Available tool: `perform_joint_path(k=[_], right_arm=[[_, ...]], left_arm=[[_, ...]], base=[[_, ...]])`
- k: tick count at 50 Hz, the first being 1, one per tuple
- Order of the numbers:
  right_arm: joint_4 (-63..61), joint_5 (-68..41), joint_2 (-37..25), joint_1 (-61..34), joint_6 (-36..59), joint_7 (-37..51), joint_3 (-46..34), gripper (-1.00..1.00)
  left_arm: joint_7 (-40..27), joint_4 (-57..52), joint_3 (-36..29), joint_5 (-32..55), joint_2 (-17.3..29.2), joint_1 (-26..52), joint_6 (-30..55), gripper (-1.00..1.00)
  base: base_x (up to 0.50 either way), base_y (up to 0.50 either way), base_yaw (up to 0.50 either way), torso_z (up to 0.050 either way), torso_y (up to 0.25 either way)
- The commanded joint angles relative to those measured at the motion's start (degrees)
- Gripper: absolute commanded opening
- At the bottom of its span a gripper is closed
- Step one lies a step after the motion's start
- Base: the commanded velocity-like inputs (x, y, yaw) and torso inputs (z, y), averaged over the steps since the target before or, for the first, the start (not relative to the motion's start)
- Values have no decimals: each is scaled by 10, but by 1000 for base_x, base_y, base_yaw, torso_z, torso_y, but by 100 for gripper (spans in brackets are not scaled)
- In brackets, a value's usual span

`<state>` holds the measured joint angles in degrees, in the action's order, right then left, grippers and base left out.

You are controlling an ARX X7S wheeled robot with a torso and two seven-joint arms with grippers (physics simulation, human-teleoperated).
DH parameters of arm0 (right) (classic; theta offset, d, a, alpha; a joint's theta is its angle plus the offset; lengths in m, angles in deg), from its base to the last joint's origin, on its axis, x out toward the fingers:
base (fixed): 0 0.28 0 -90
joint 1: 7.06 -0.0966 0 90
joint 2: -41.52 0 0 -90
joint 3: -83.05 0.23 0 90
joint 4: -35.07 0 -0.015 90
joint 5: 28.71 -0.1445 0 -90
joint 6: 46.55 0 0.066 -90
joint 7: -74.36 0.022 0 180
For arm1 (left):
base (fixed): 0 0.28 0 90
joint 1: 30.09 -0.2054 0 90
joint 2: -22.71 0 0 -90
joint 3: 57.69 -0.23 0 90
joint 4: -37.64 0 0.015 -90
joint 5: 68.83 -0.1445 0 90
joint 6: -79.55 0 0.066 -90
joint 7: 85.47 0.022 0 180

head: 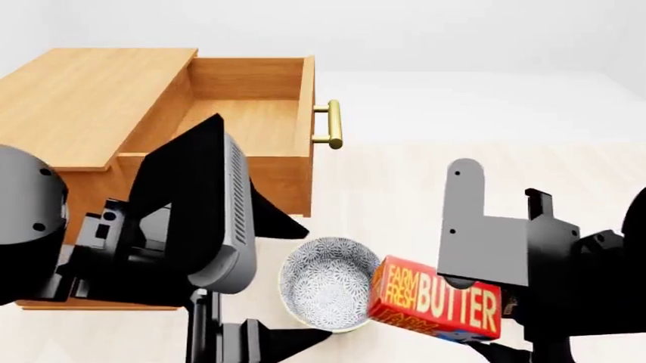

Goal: Put the butter at the back in the top drawer of the cabinet and close it.

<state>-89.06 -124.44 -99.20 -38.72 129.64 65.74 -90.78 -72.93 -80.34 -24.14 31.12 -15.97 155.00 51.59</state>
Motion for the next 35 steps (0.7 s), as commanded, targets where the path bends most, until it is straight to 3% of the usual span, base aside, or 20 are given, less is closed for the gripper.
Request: perform_joint_path(k=[1, 35], right_arm=[[1, -13, 20, -32, -13, 15, 8, -100], [4, -25, 61, -34, -52, 23, 4, -100]], left_arm=[[21, 2, -8, -40, -16, -12, 0, 100], [88, 4, -21, -123, -53, -54, -41, 100]], base=[[0, 0, 0, 0, 0], [0, 0, 0, 0, 1]])
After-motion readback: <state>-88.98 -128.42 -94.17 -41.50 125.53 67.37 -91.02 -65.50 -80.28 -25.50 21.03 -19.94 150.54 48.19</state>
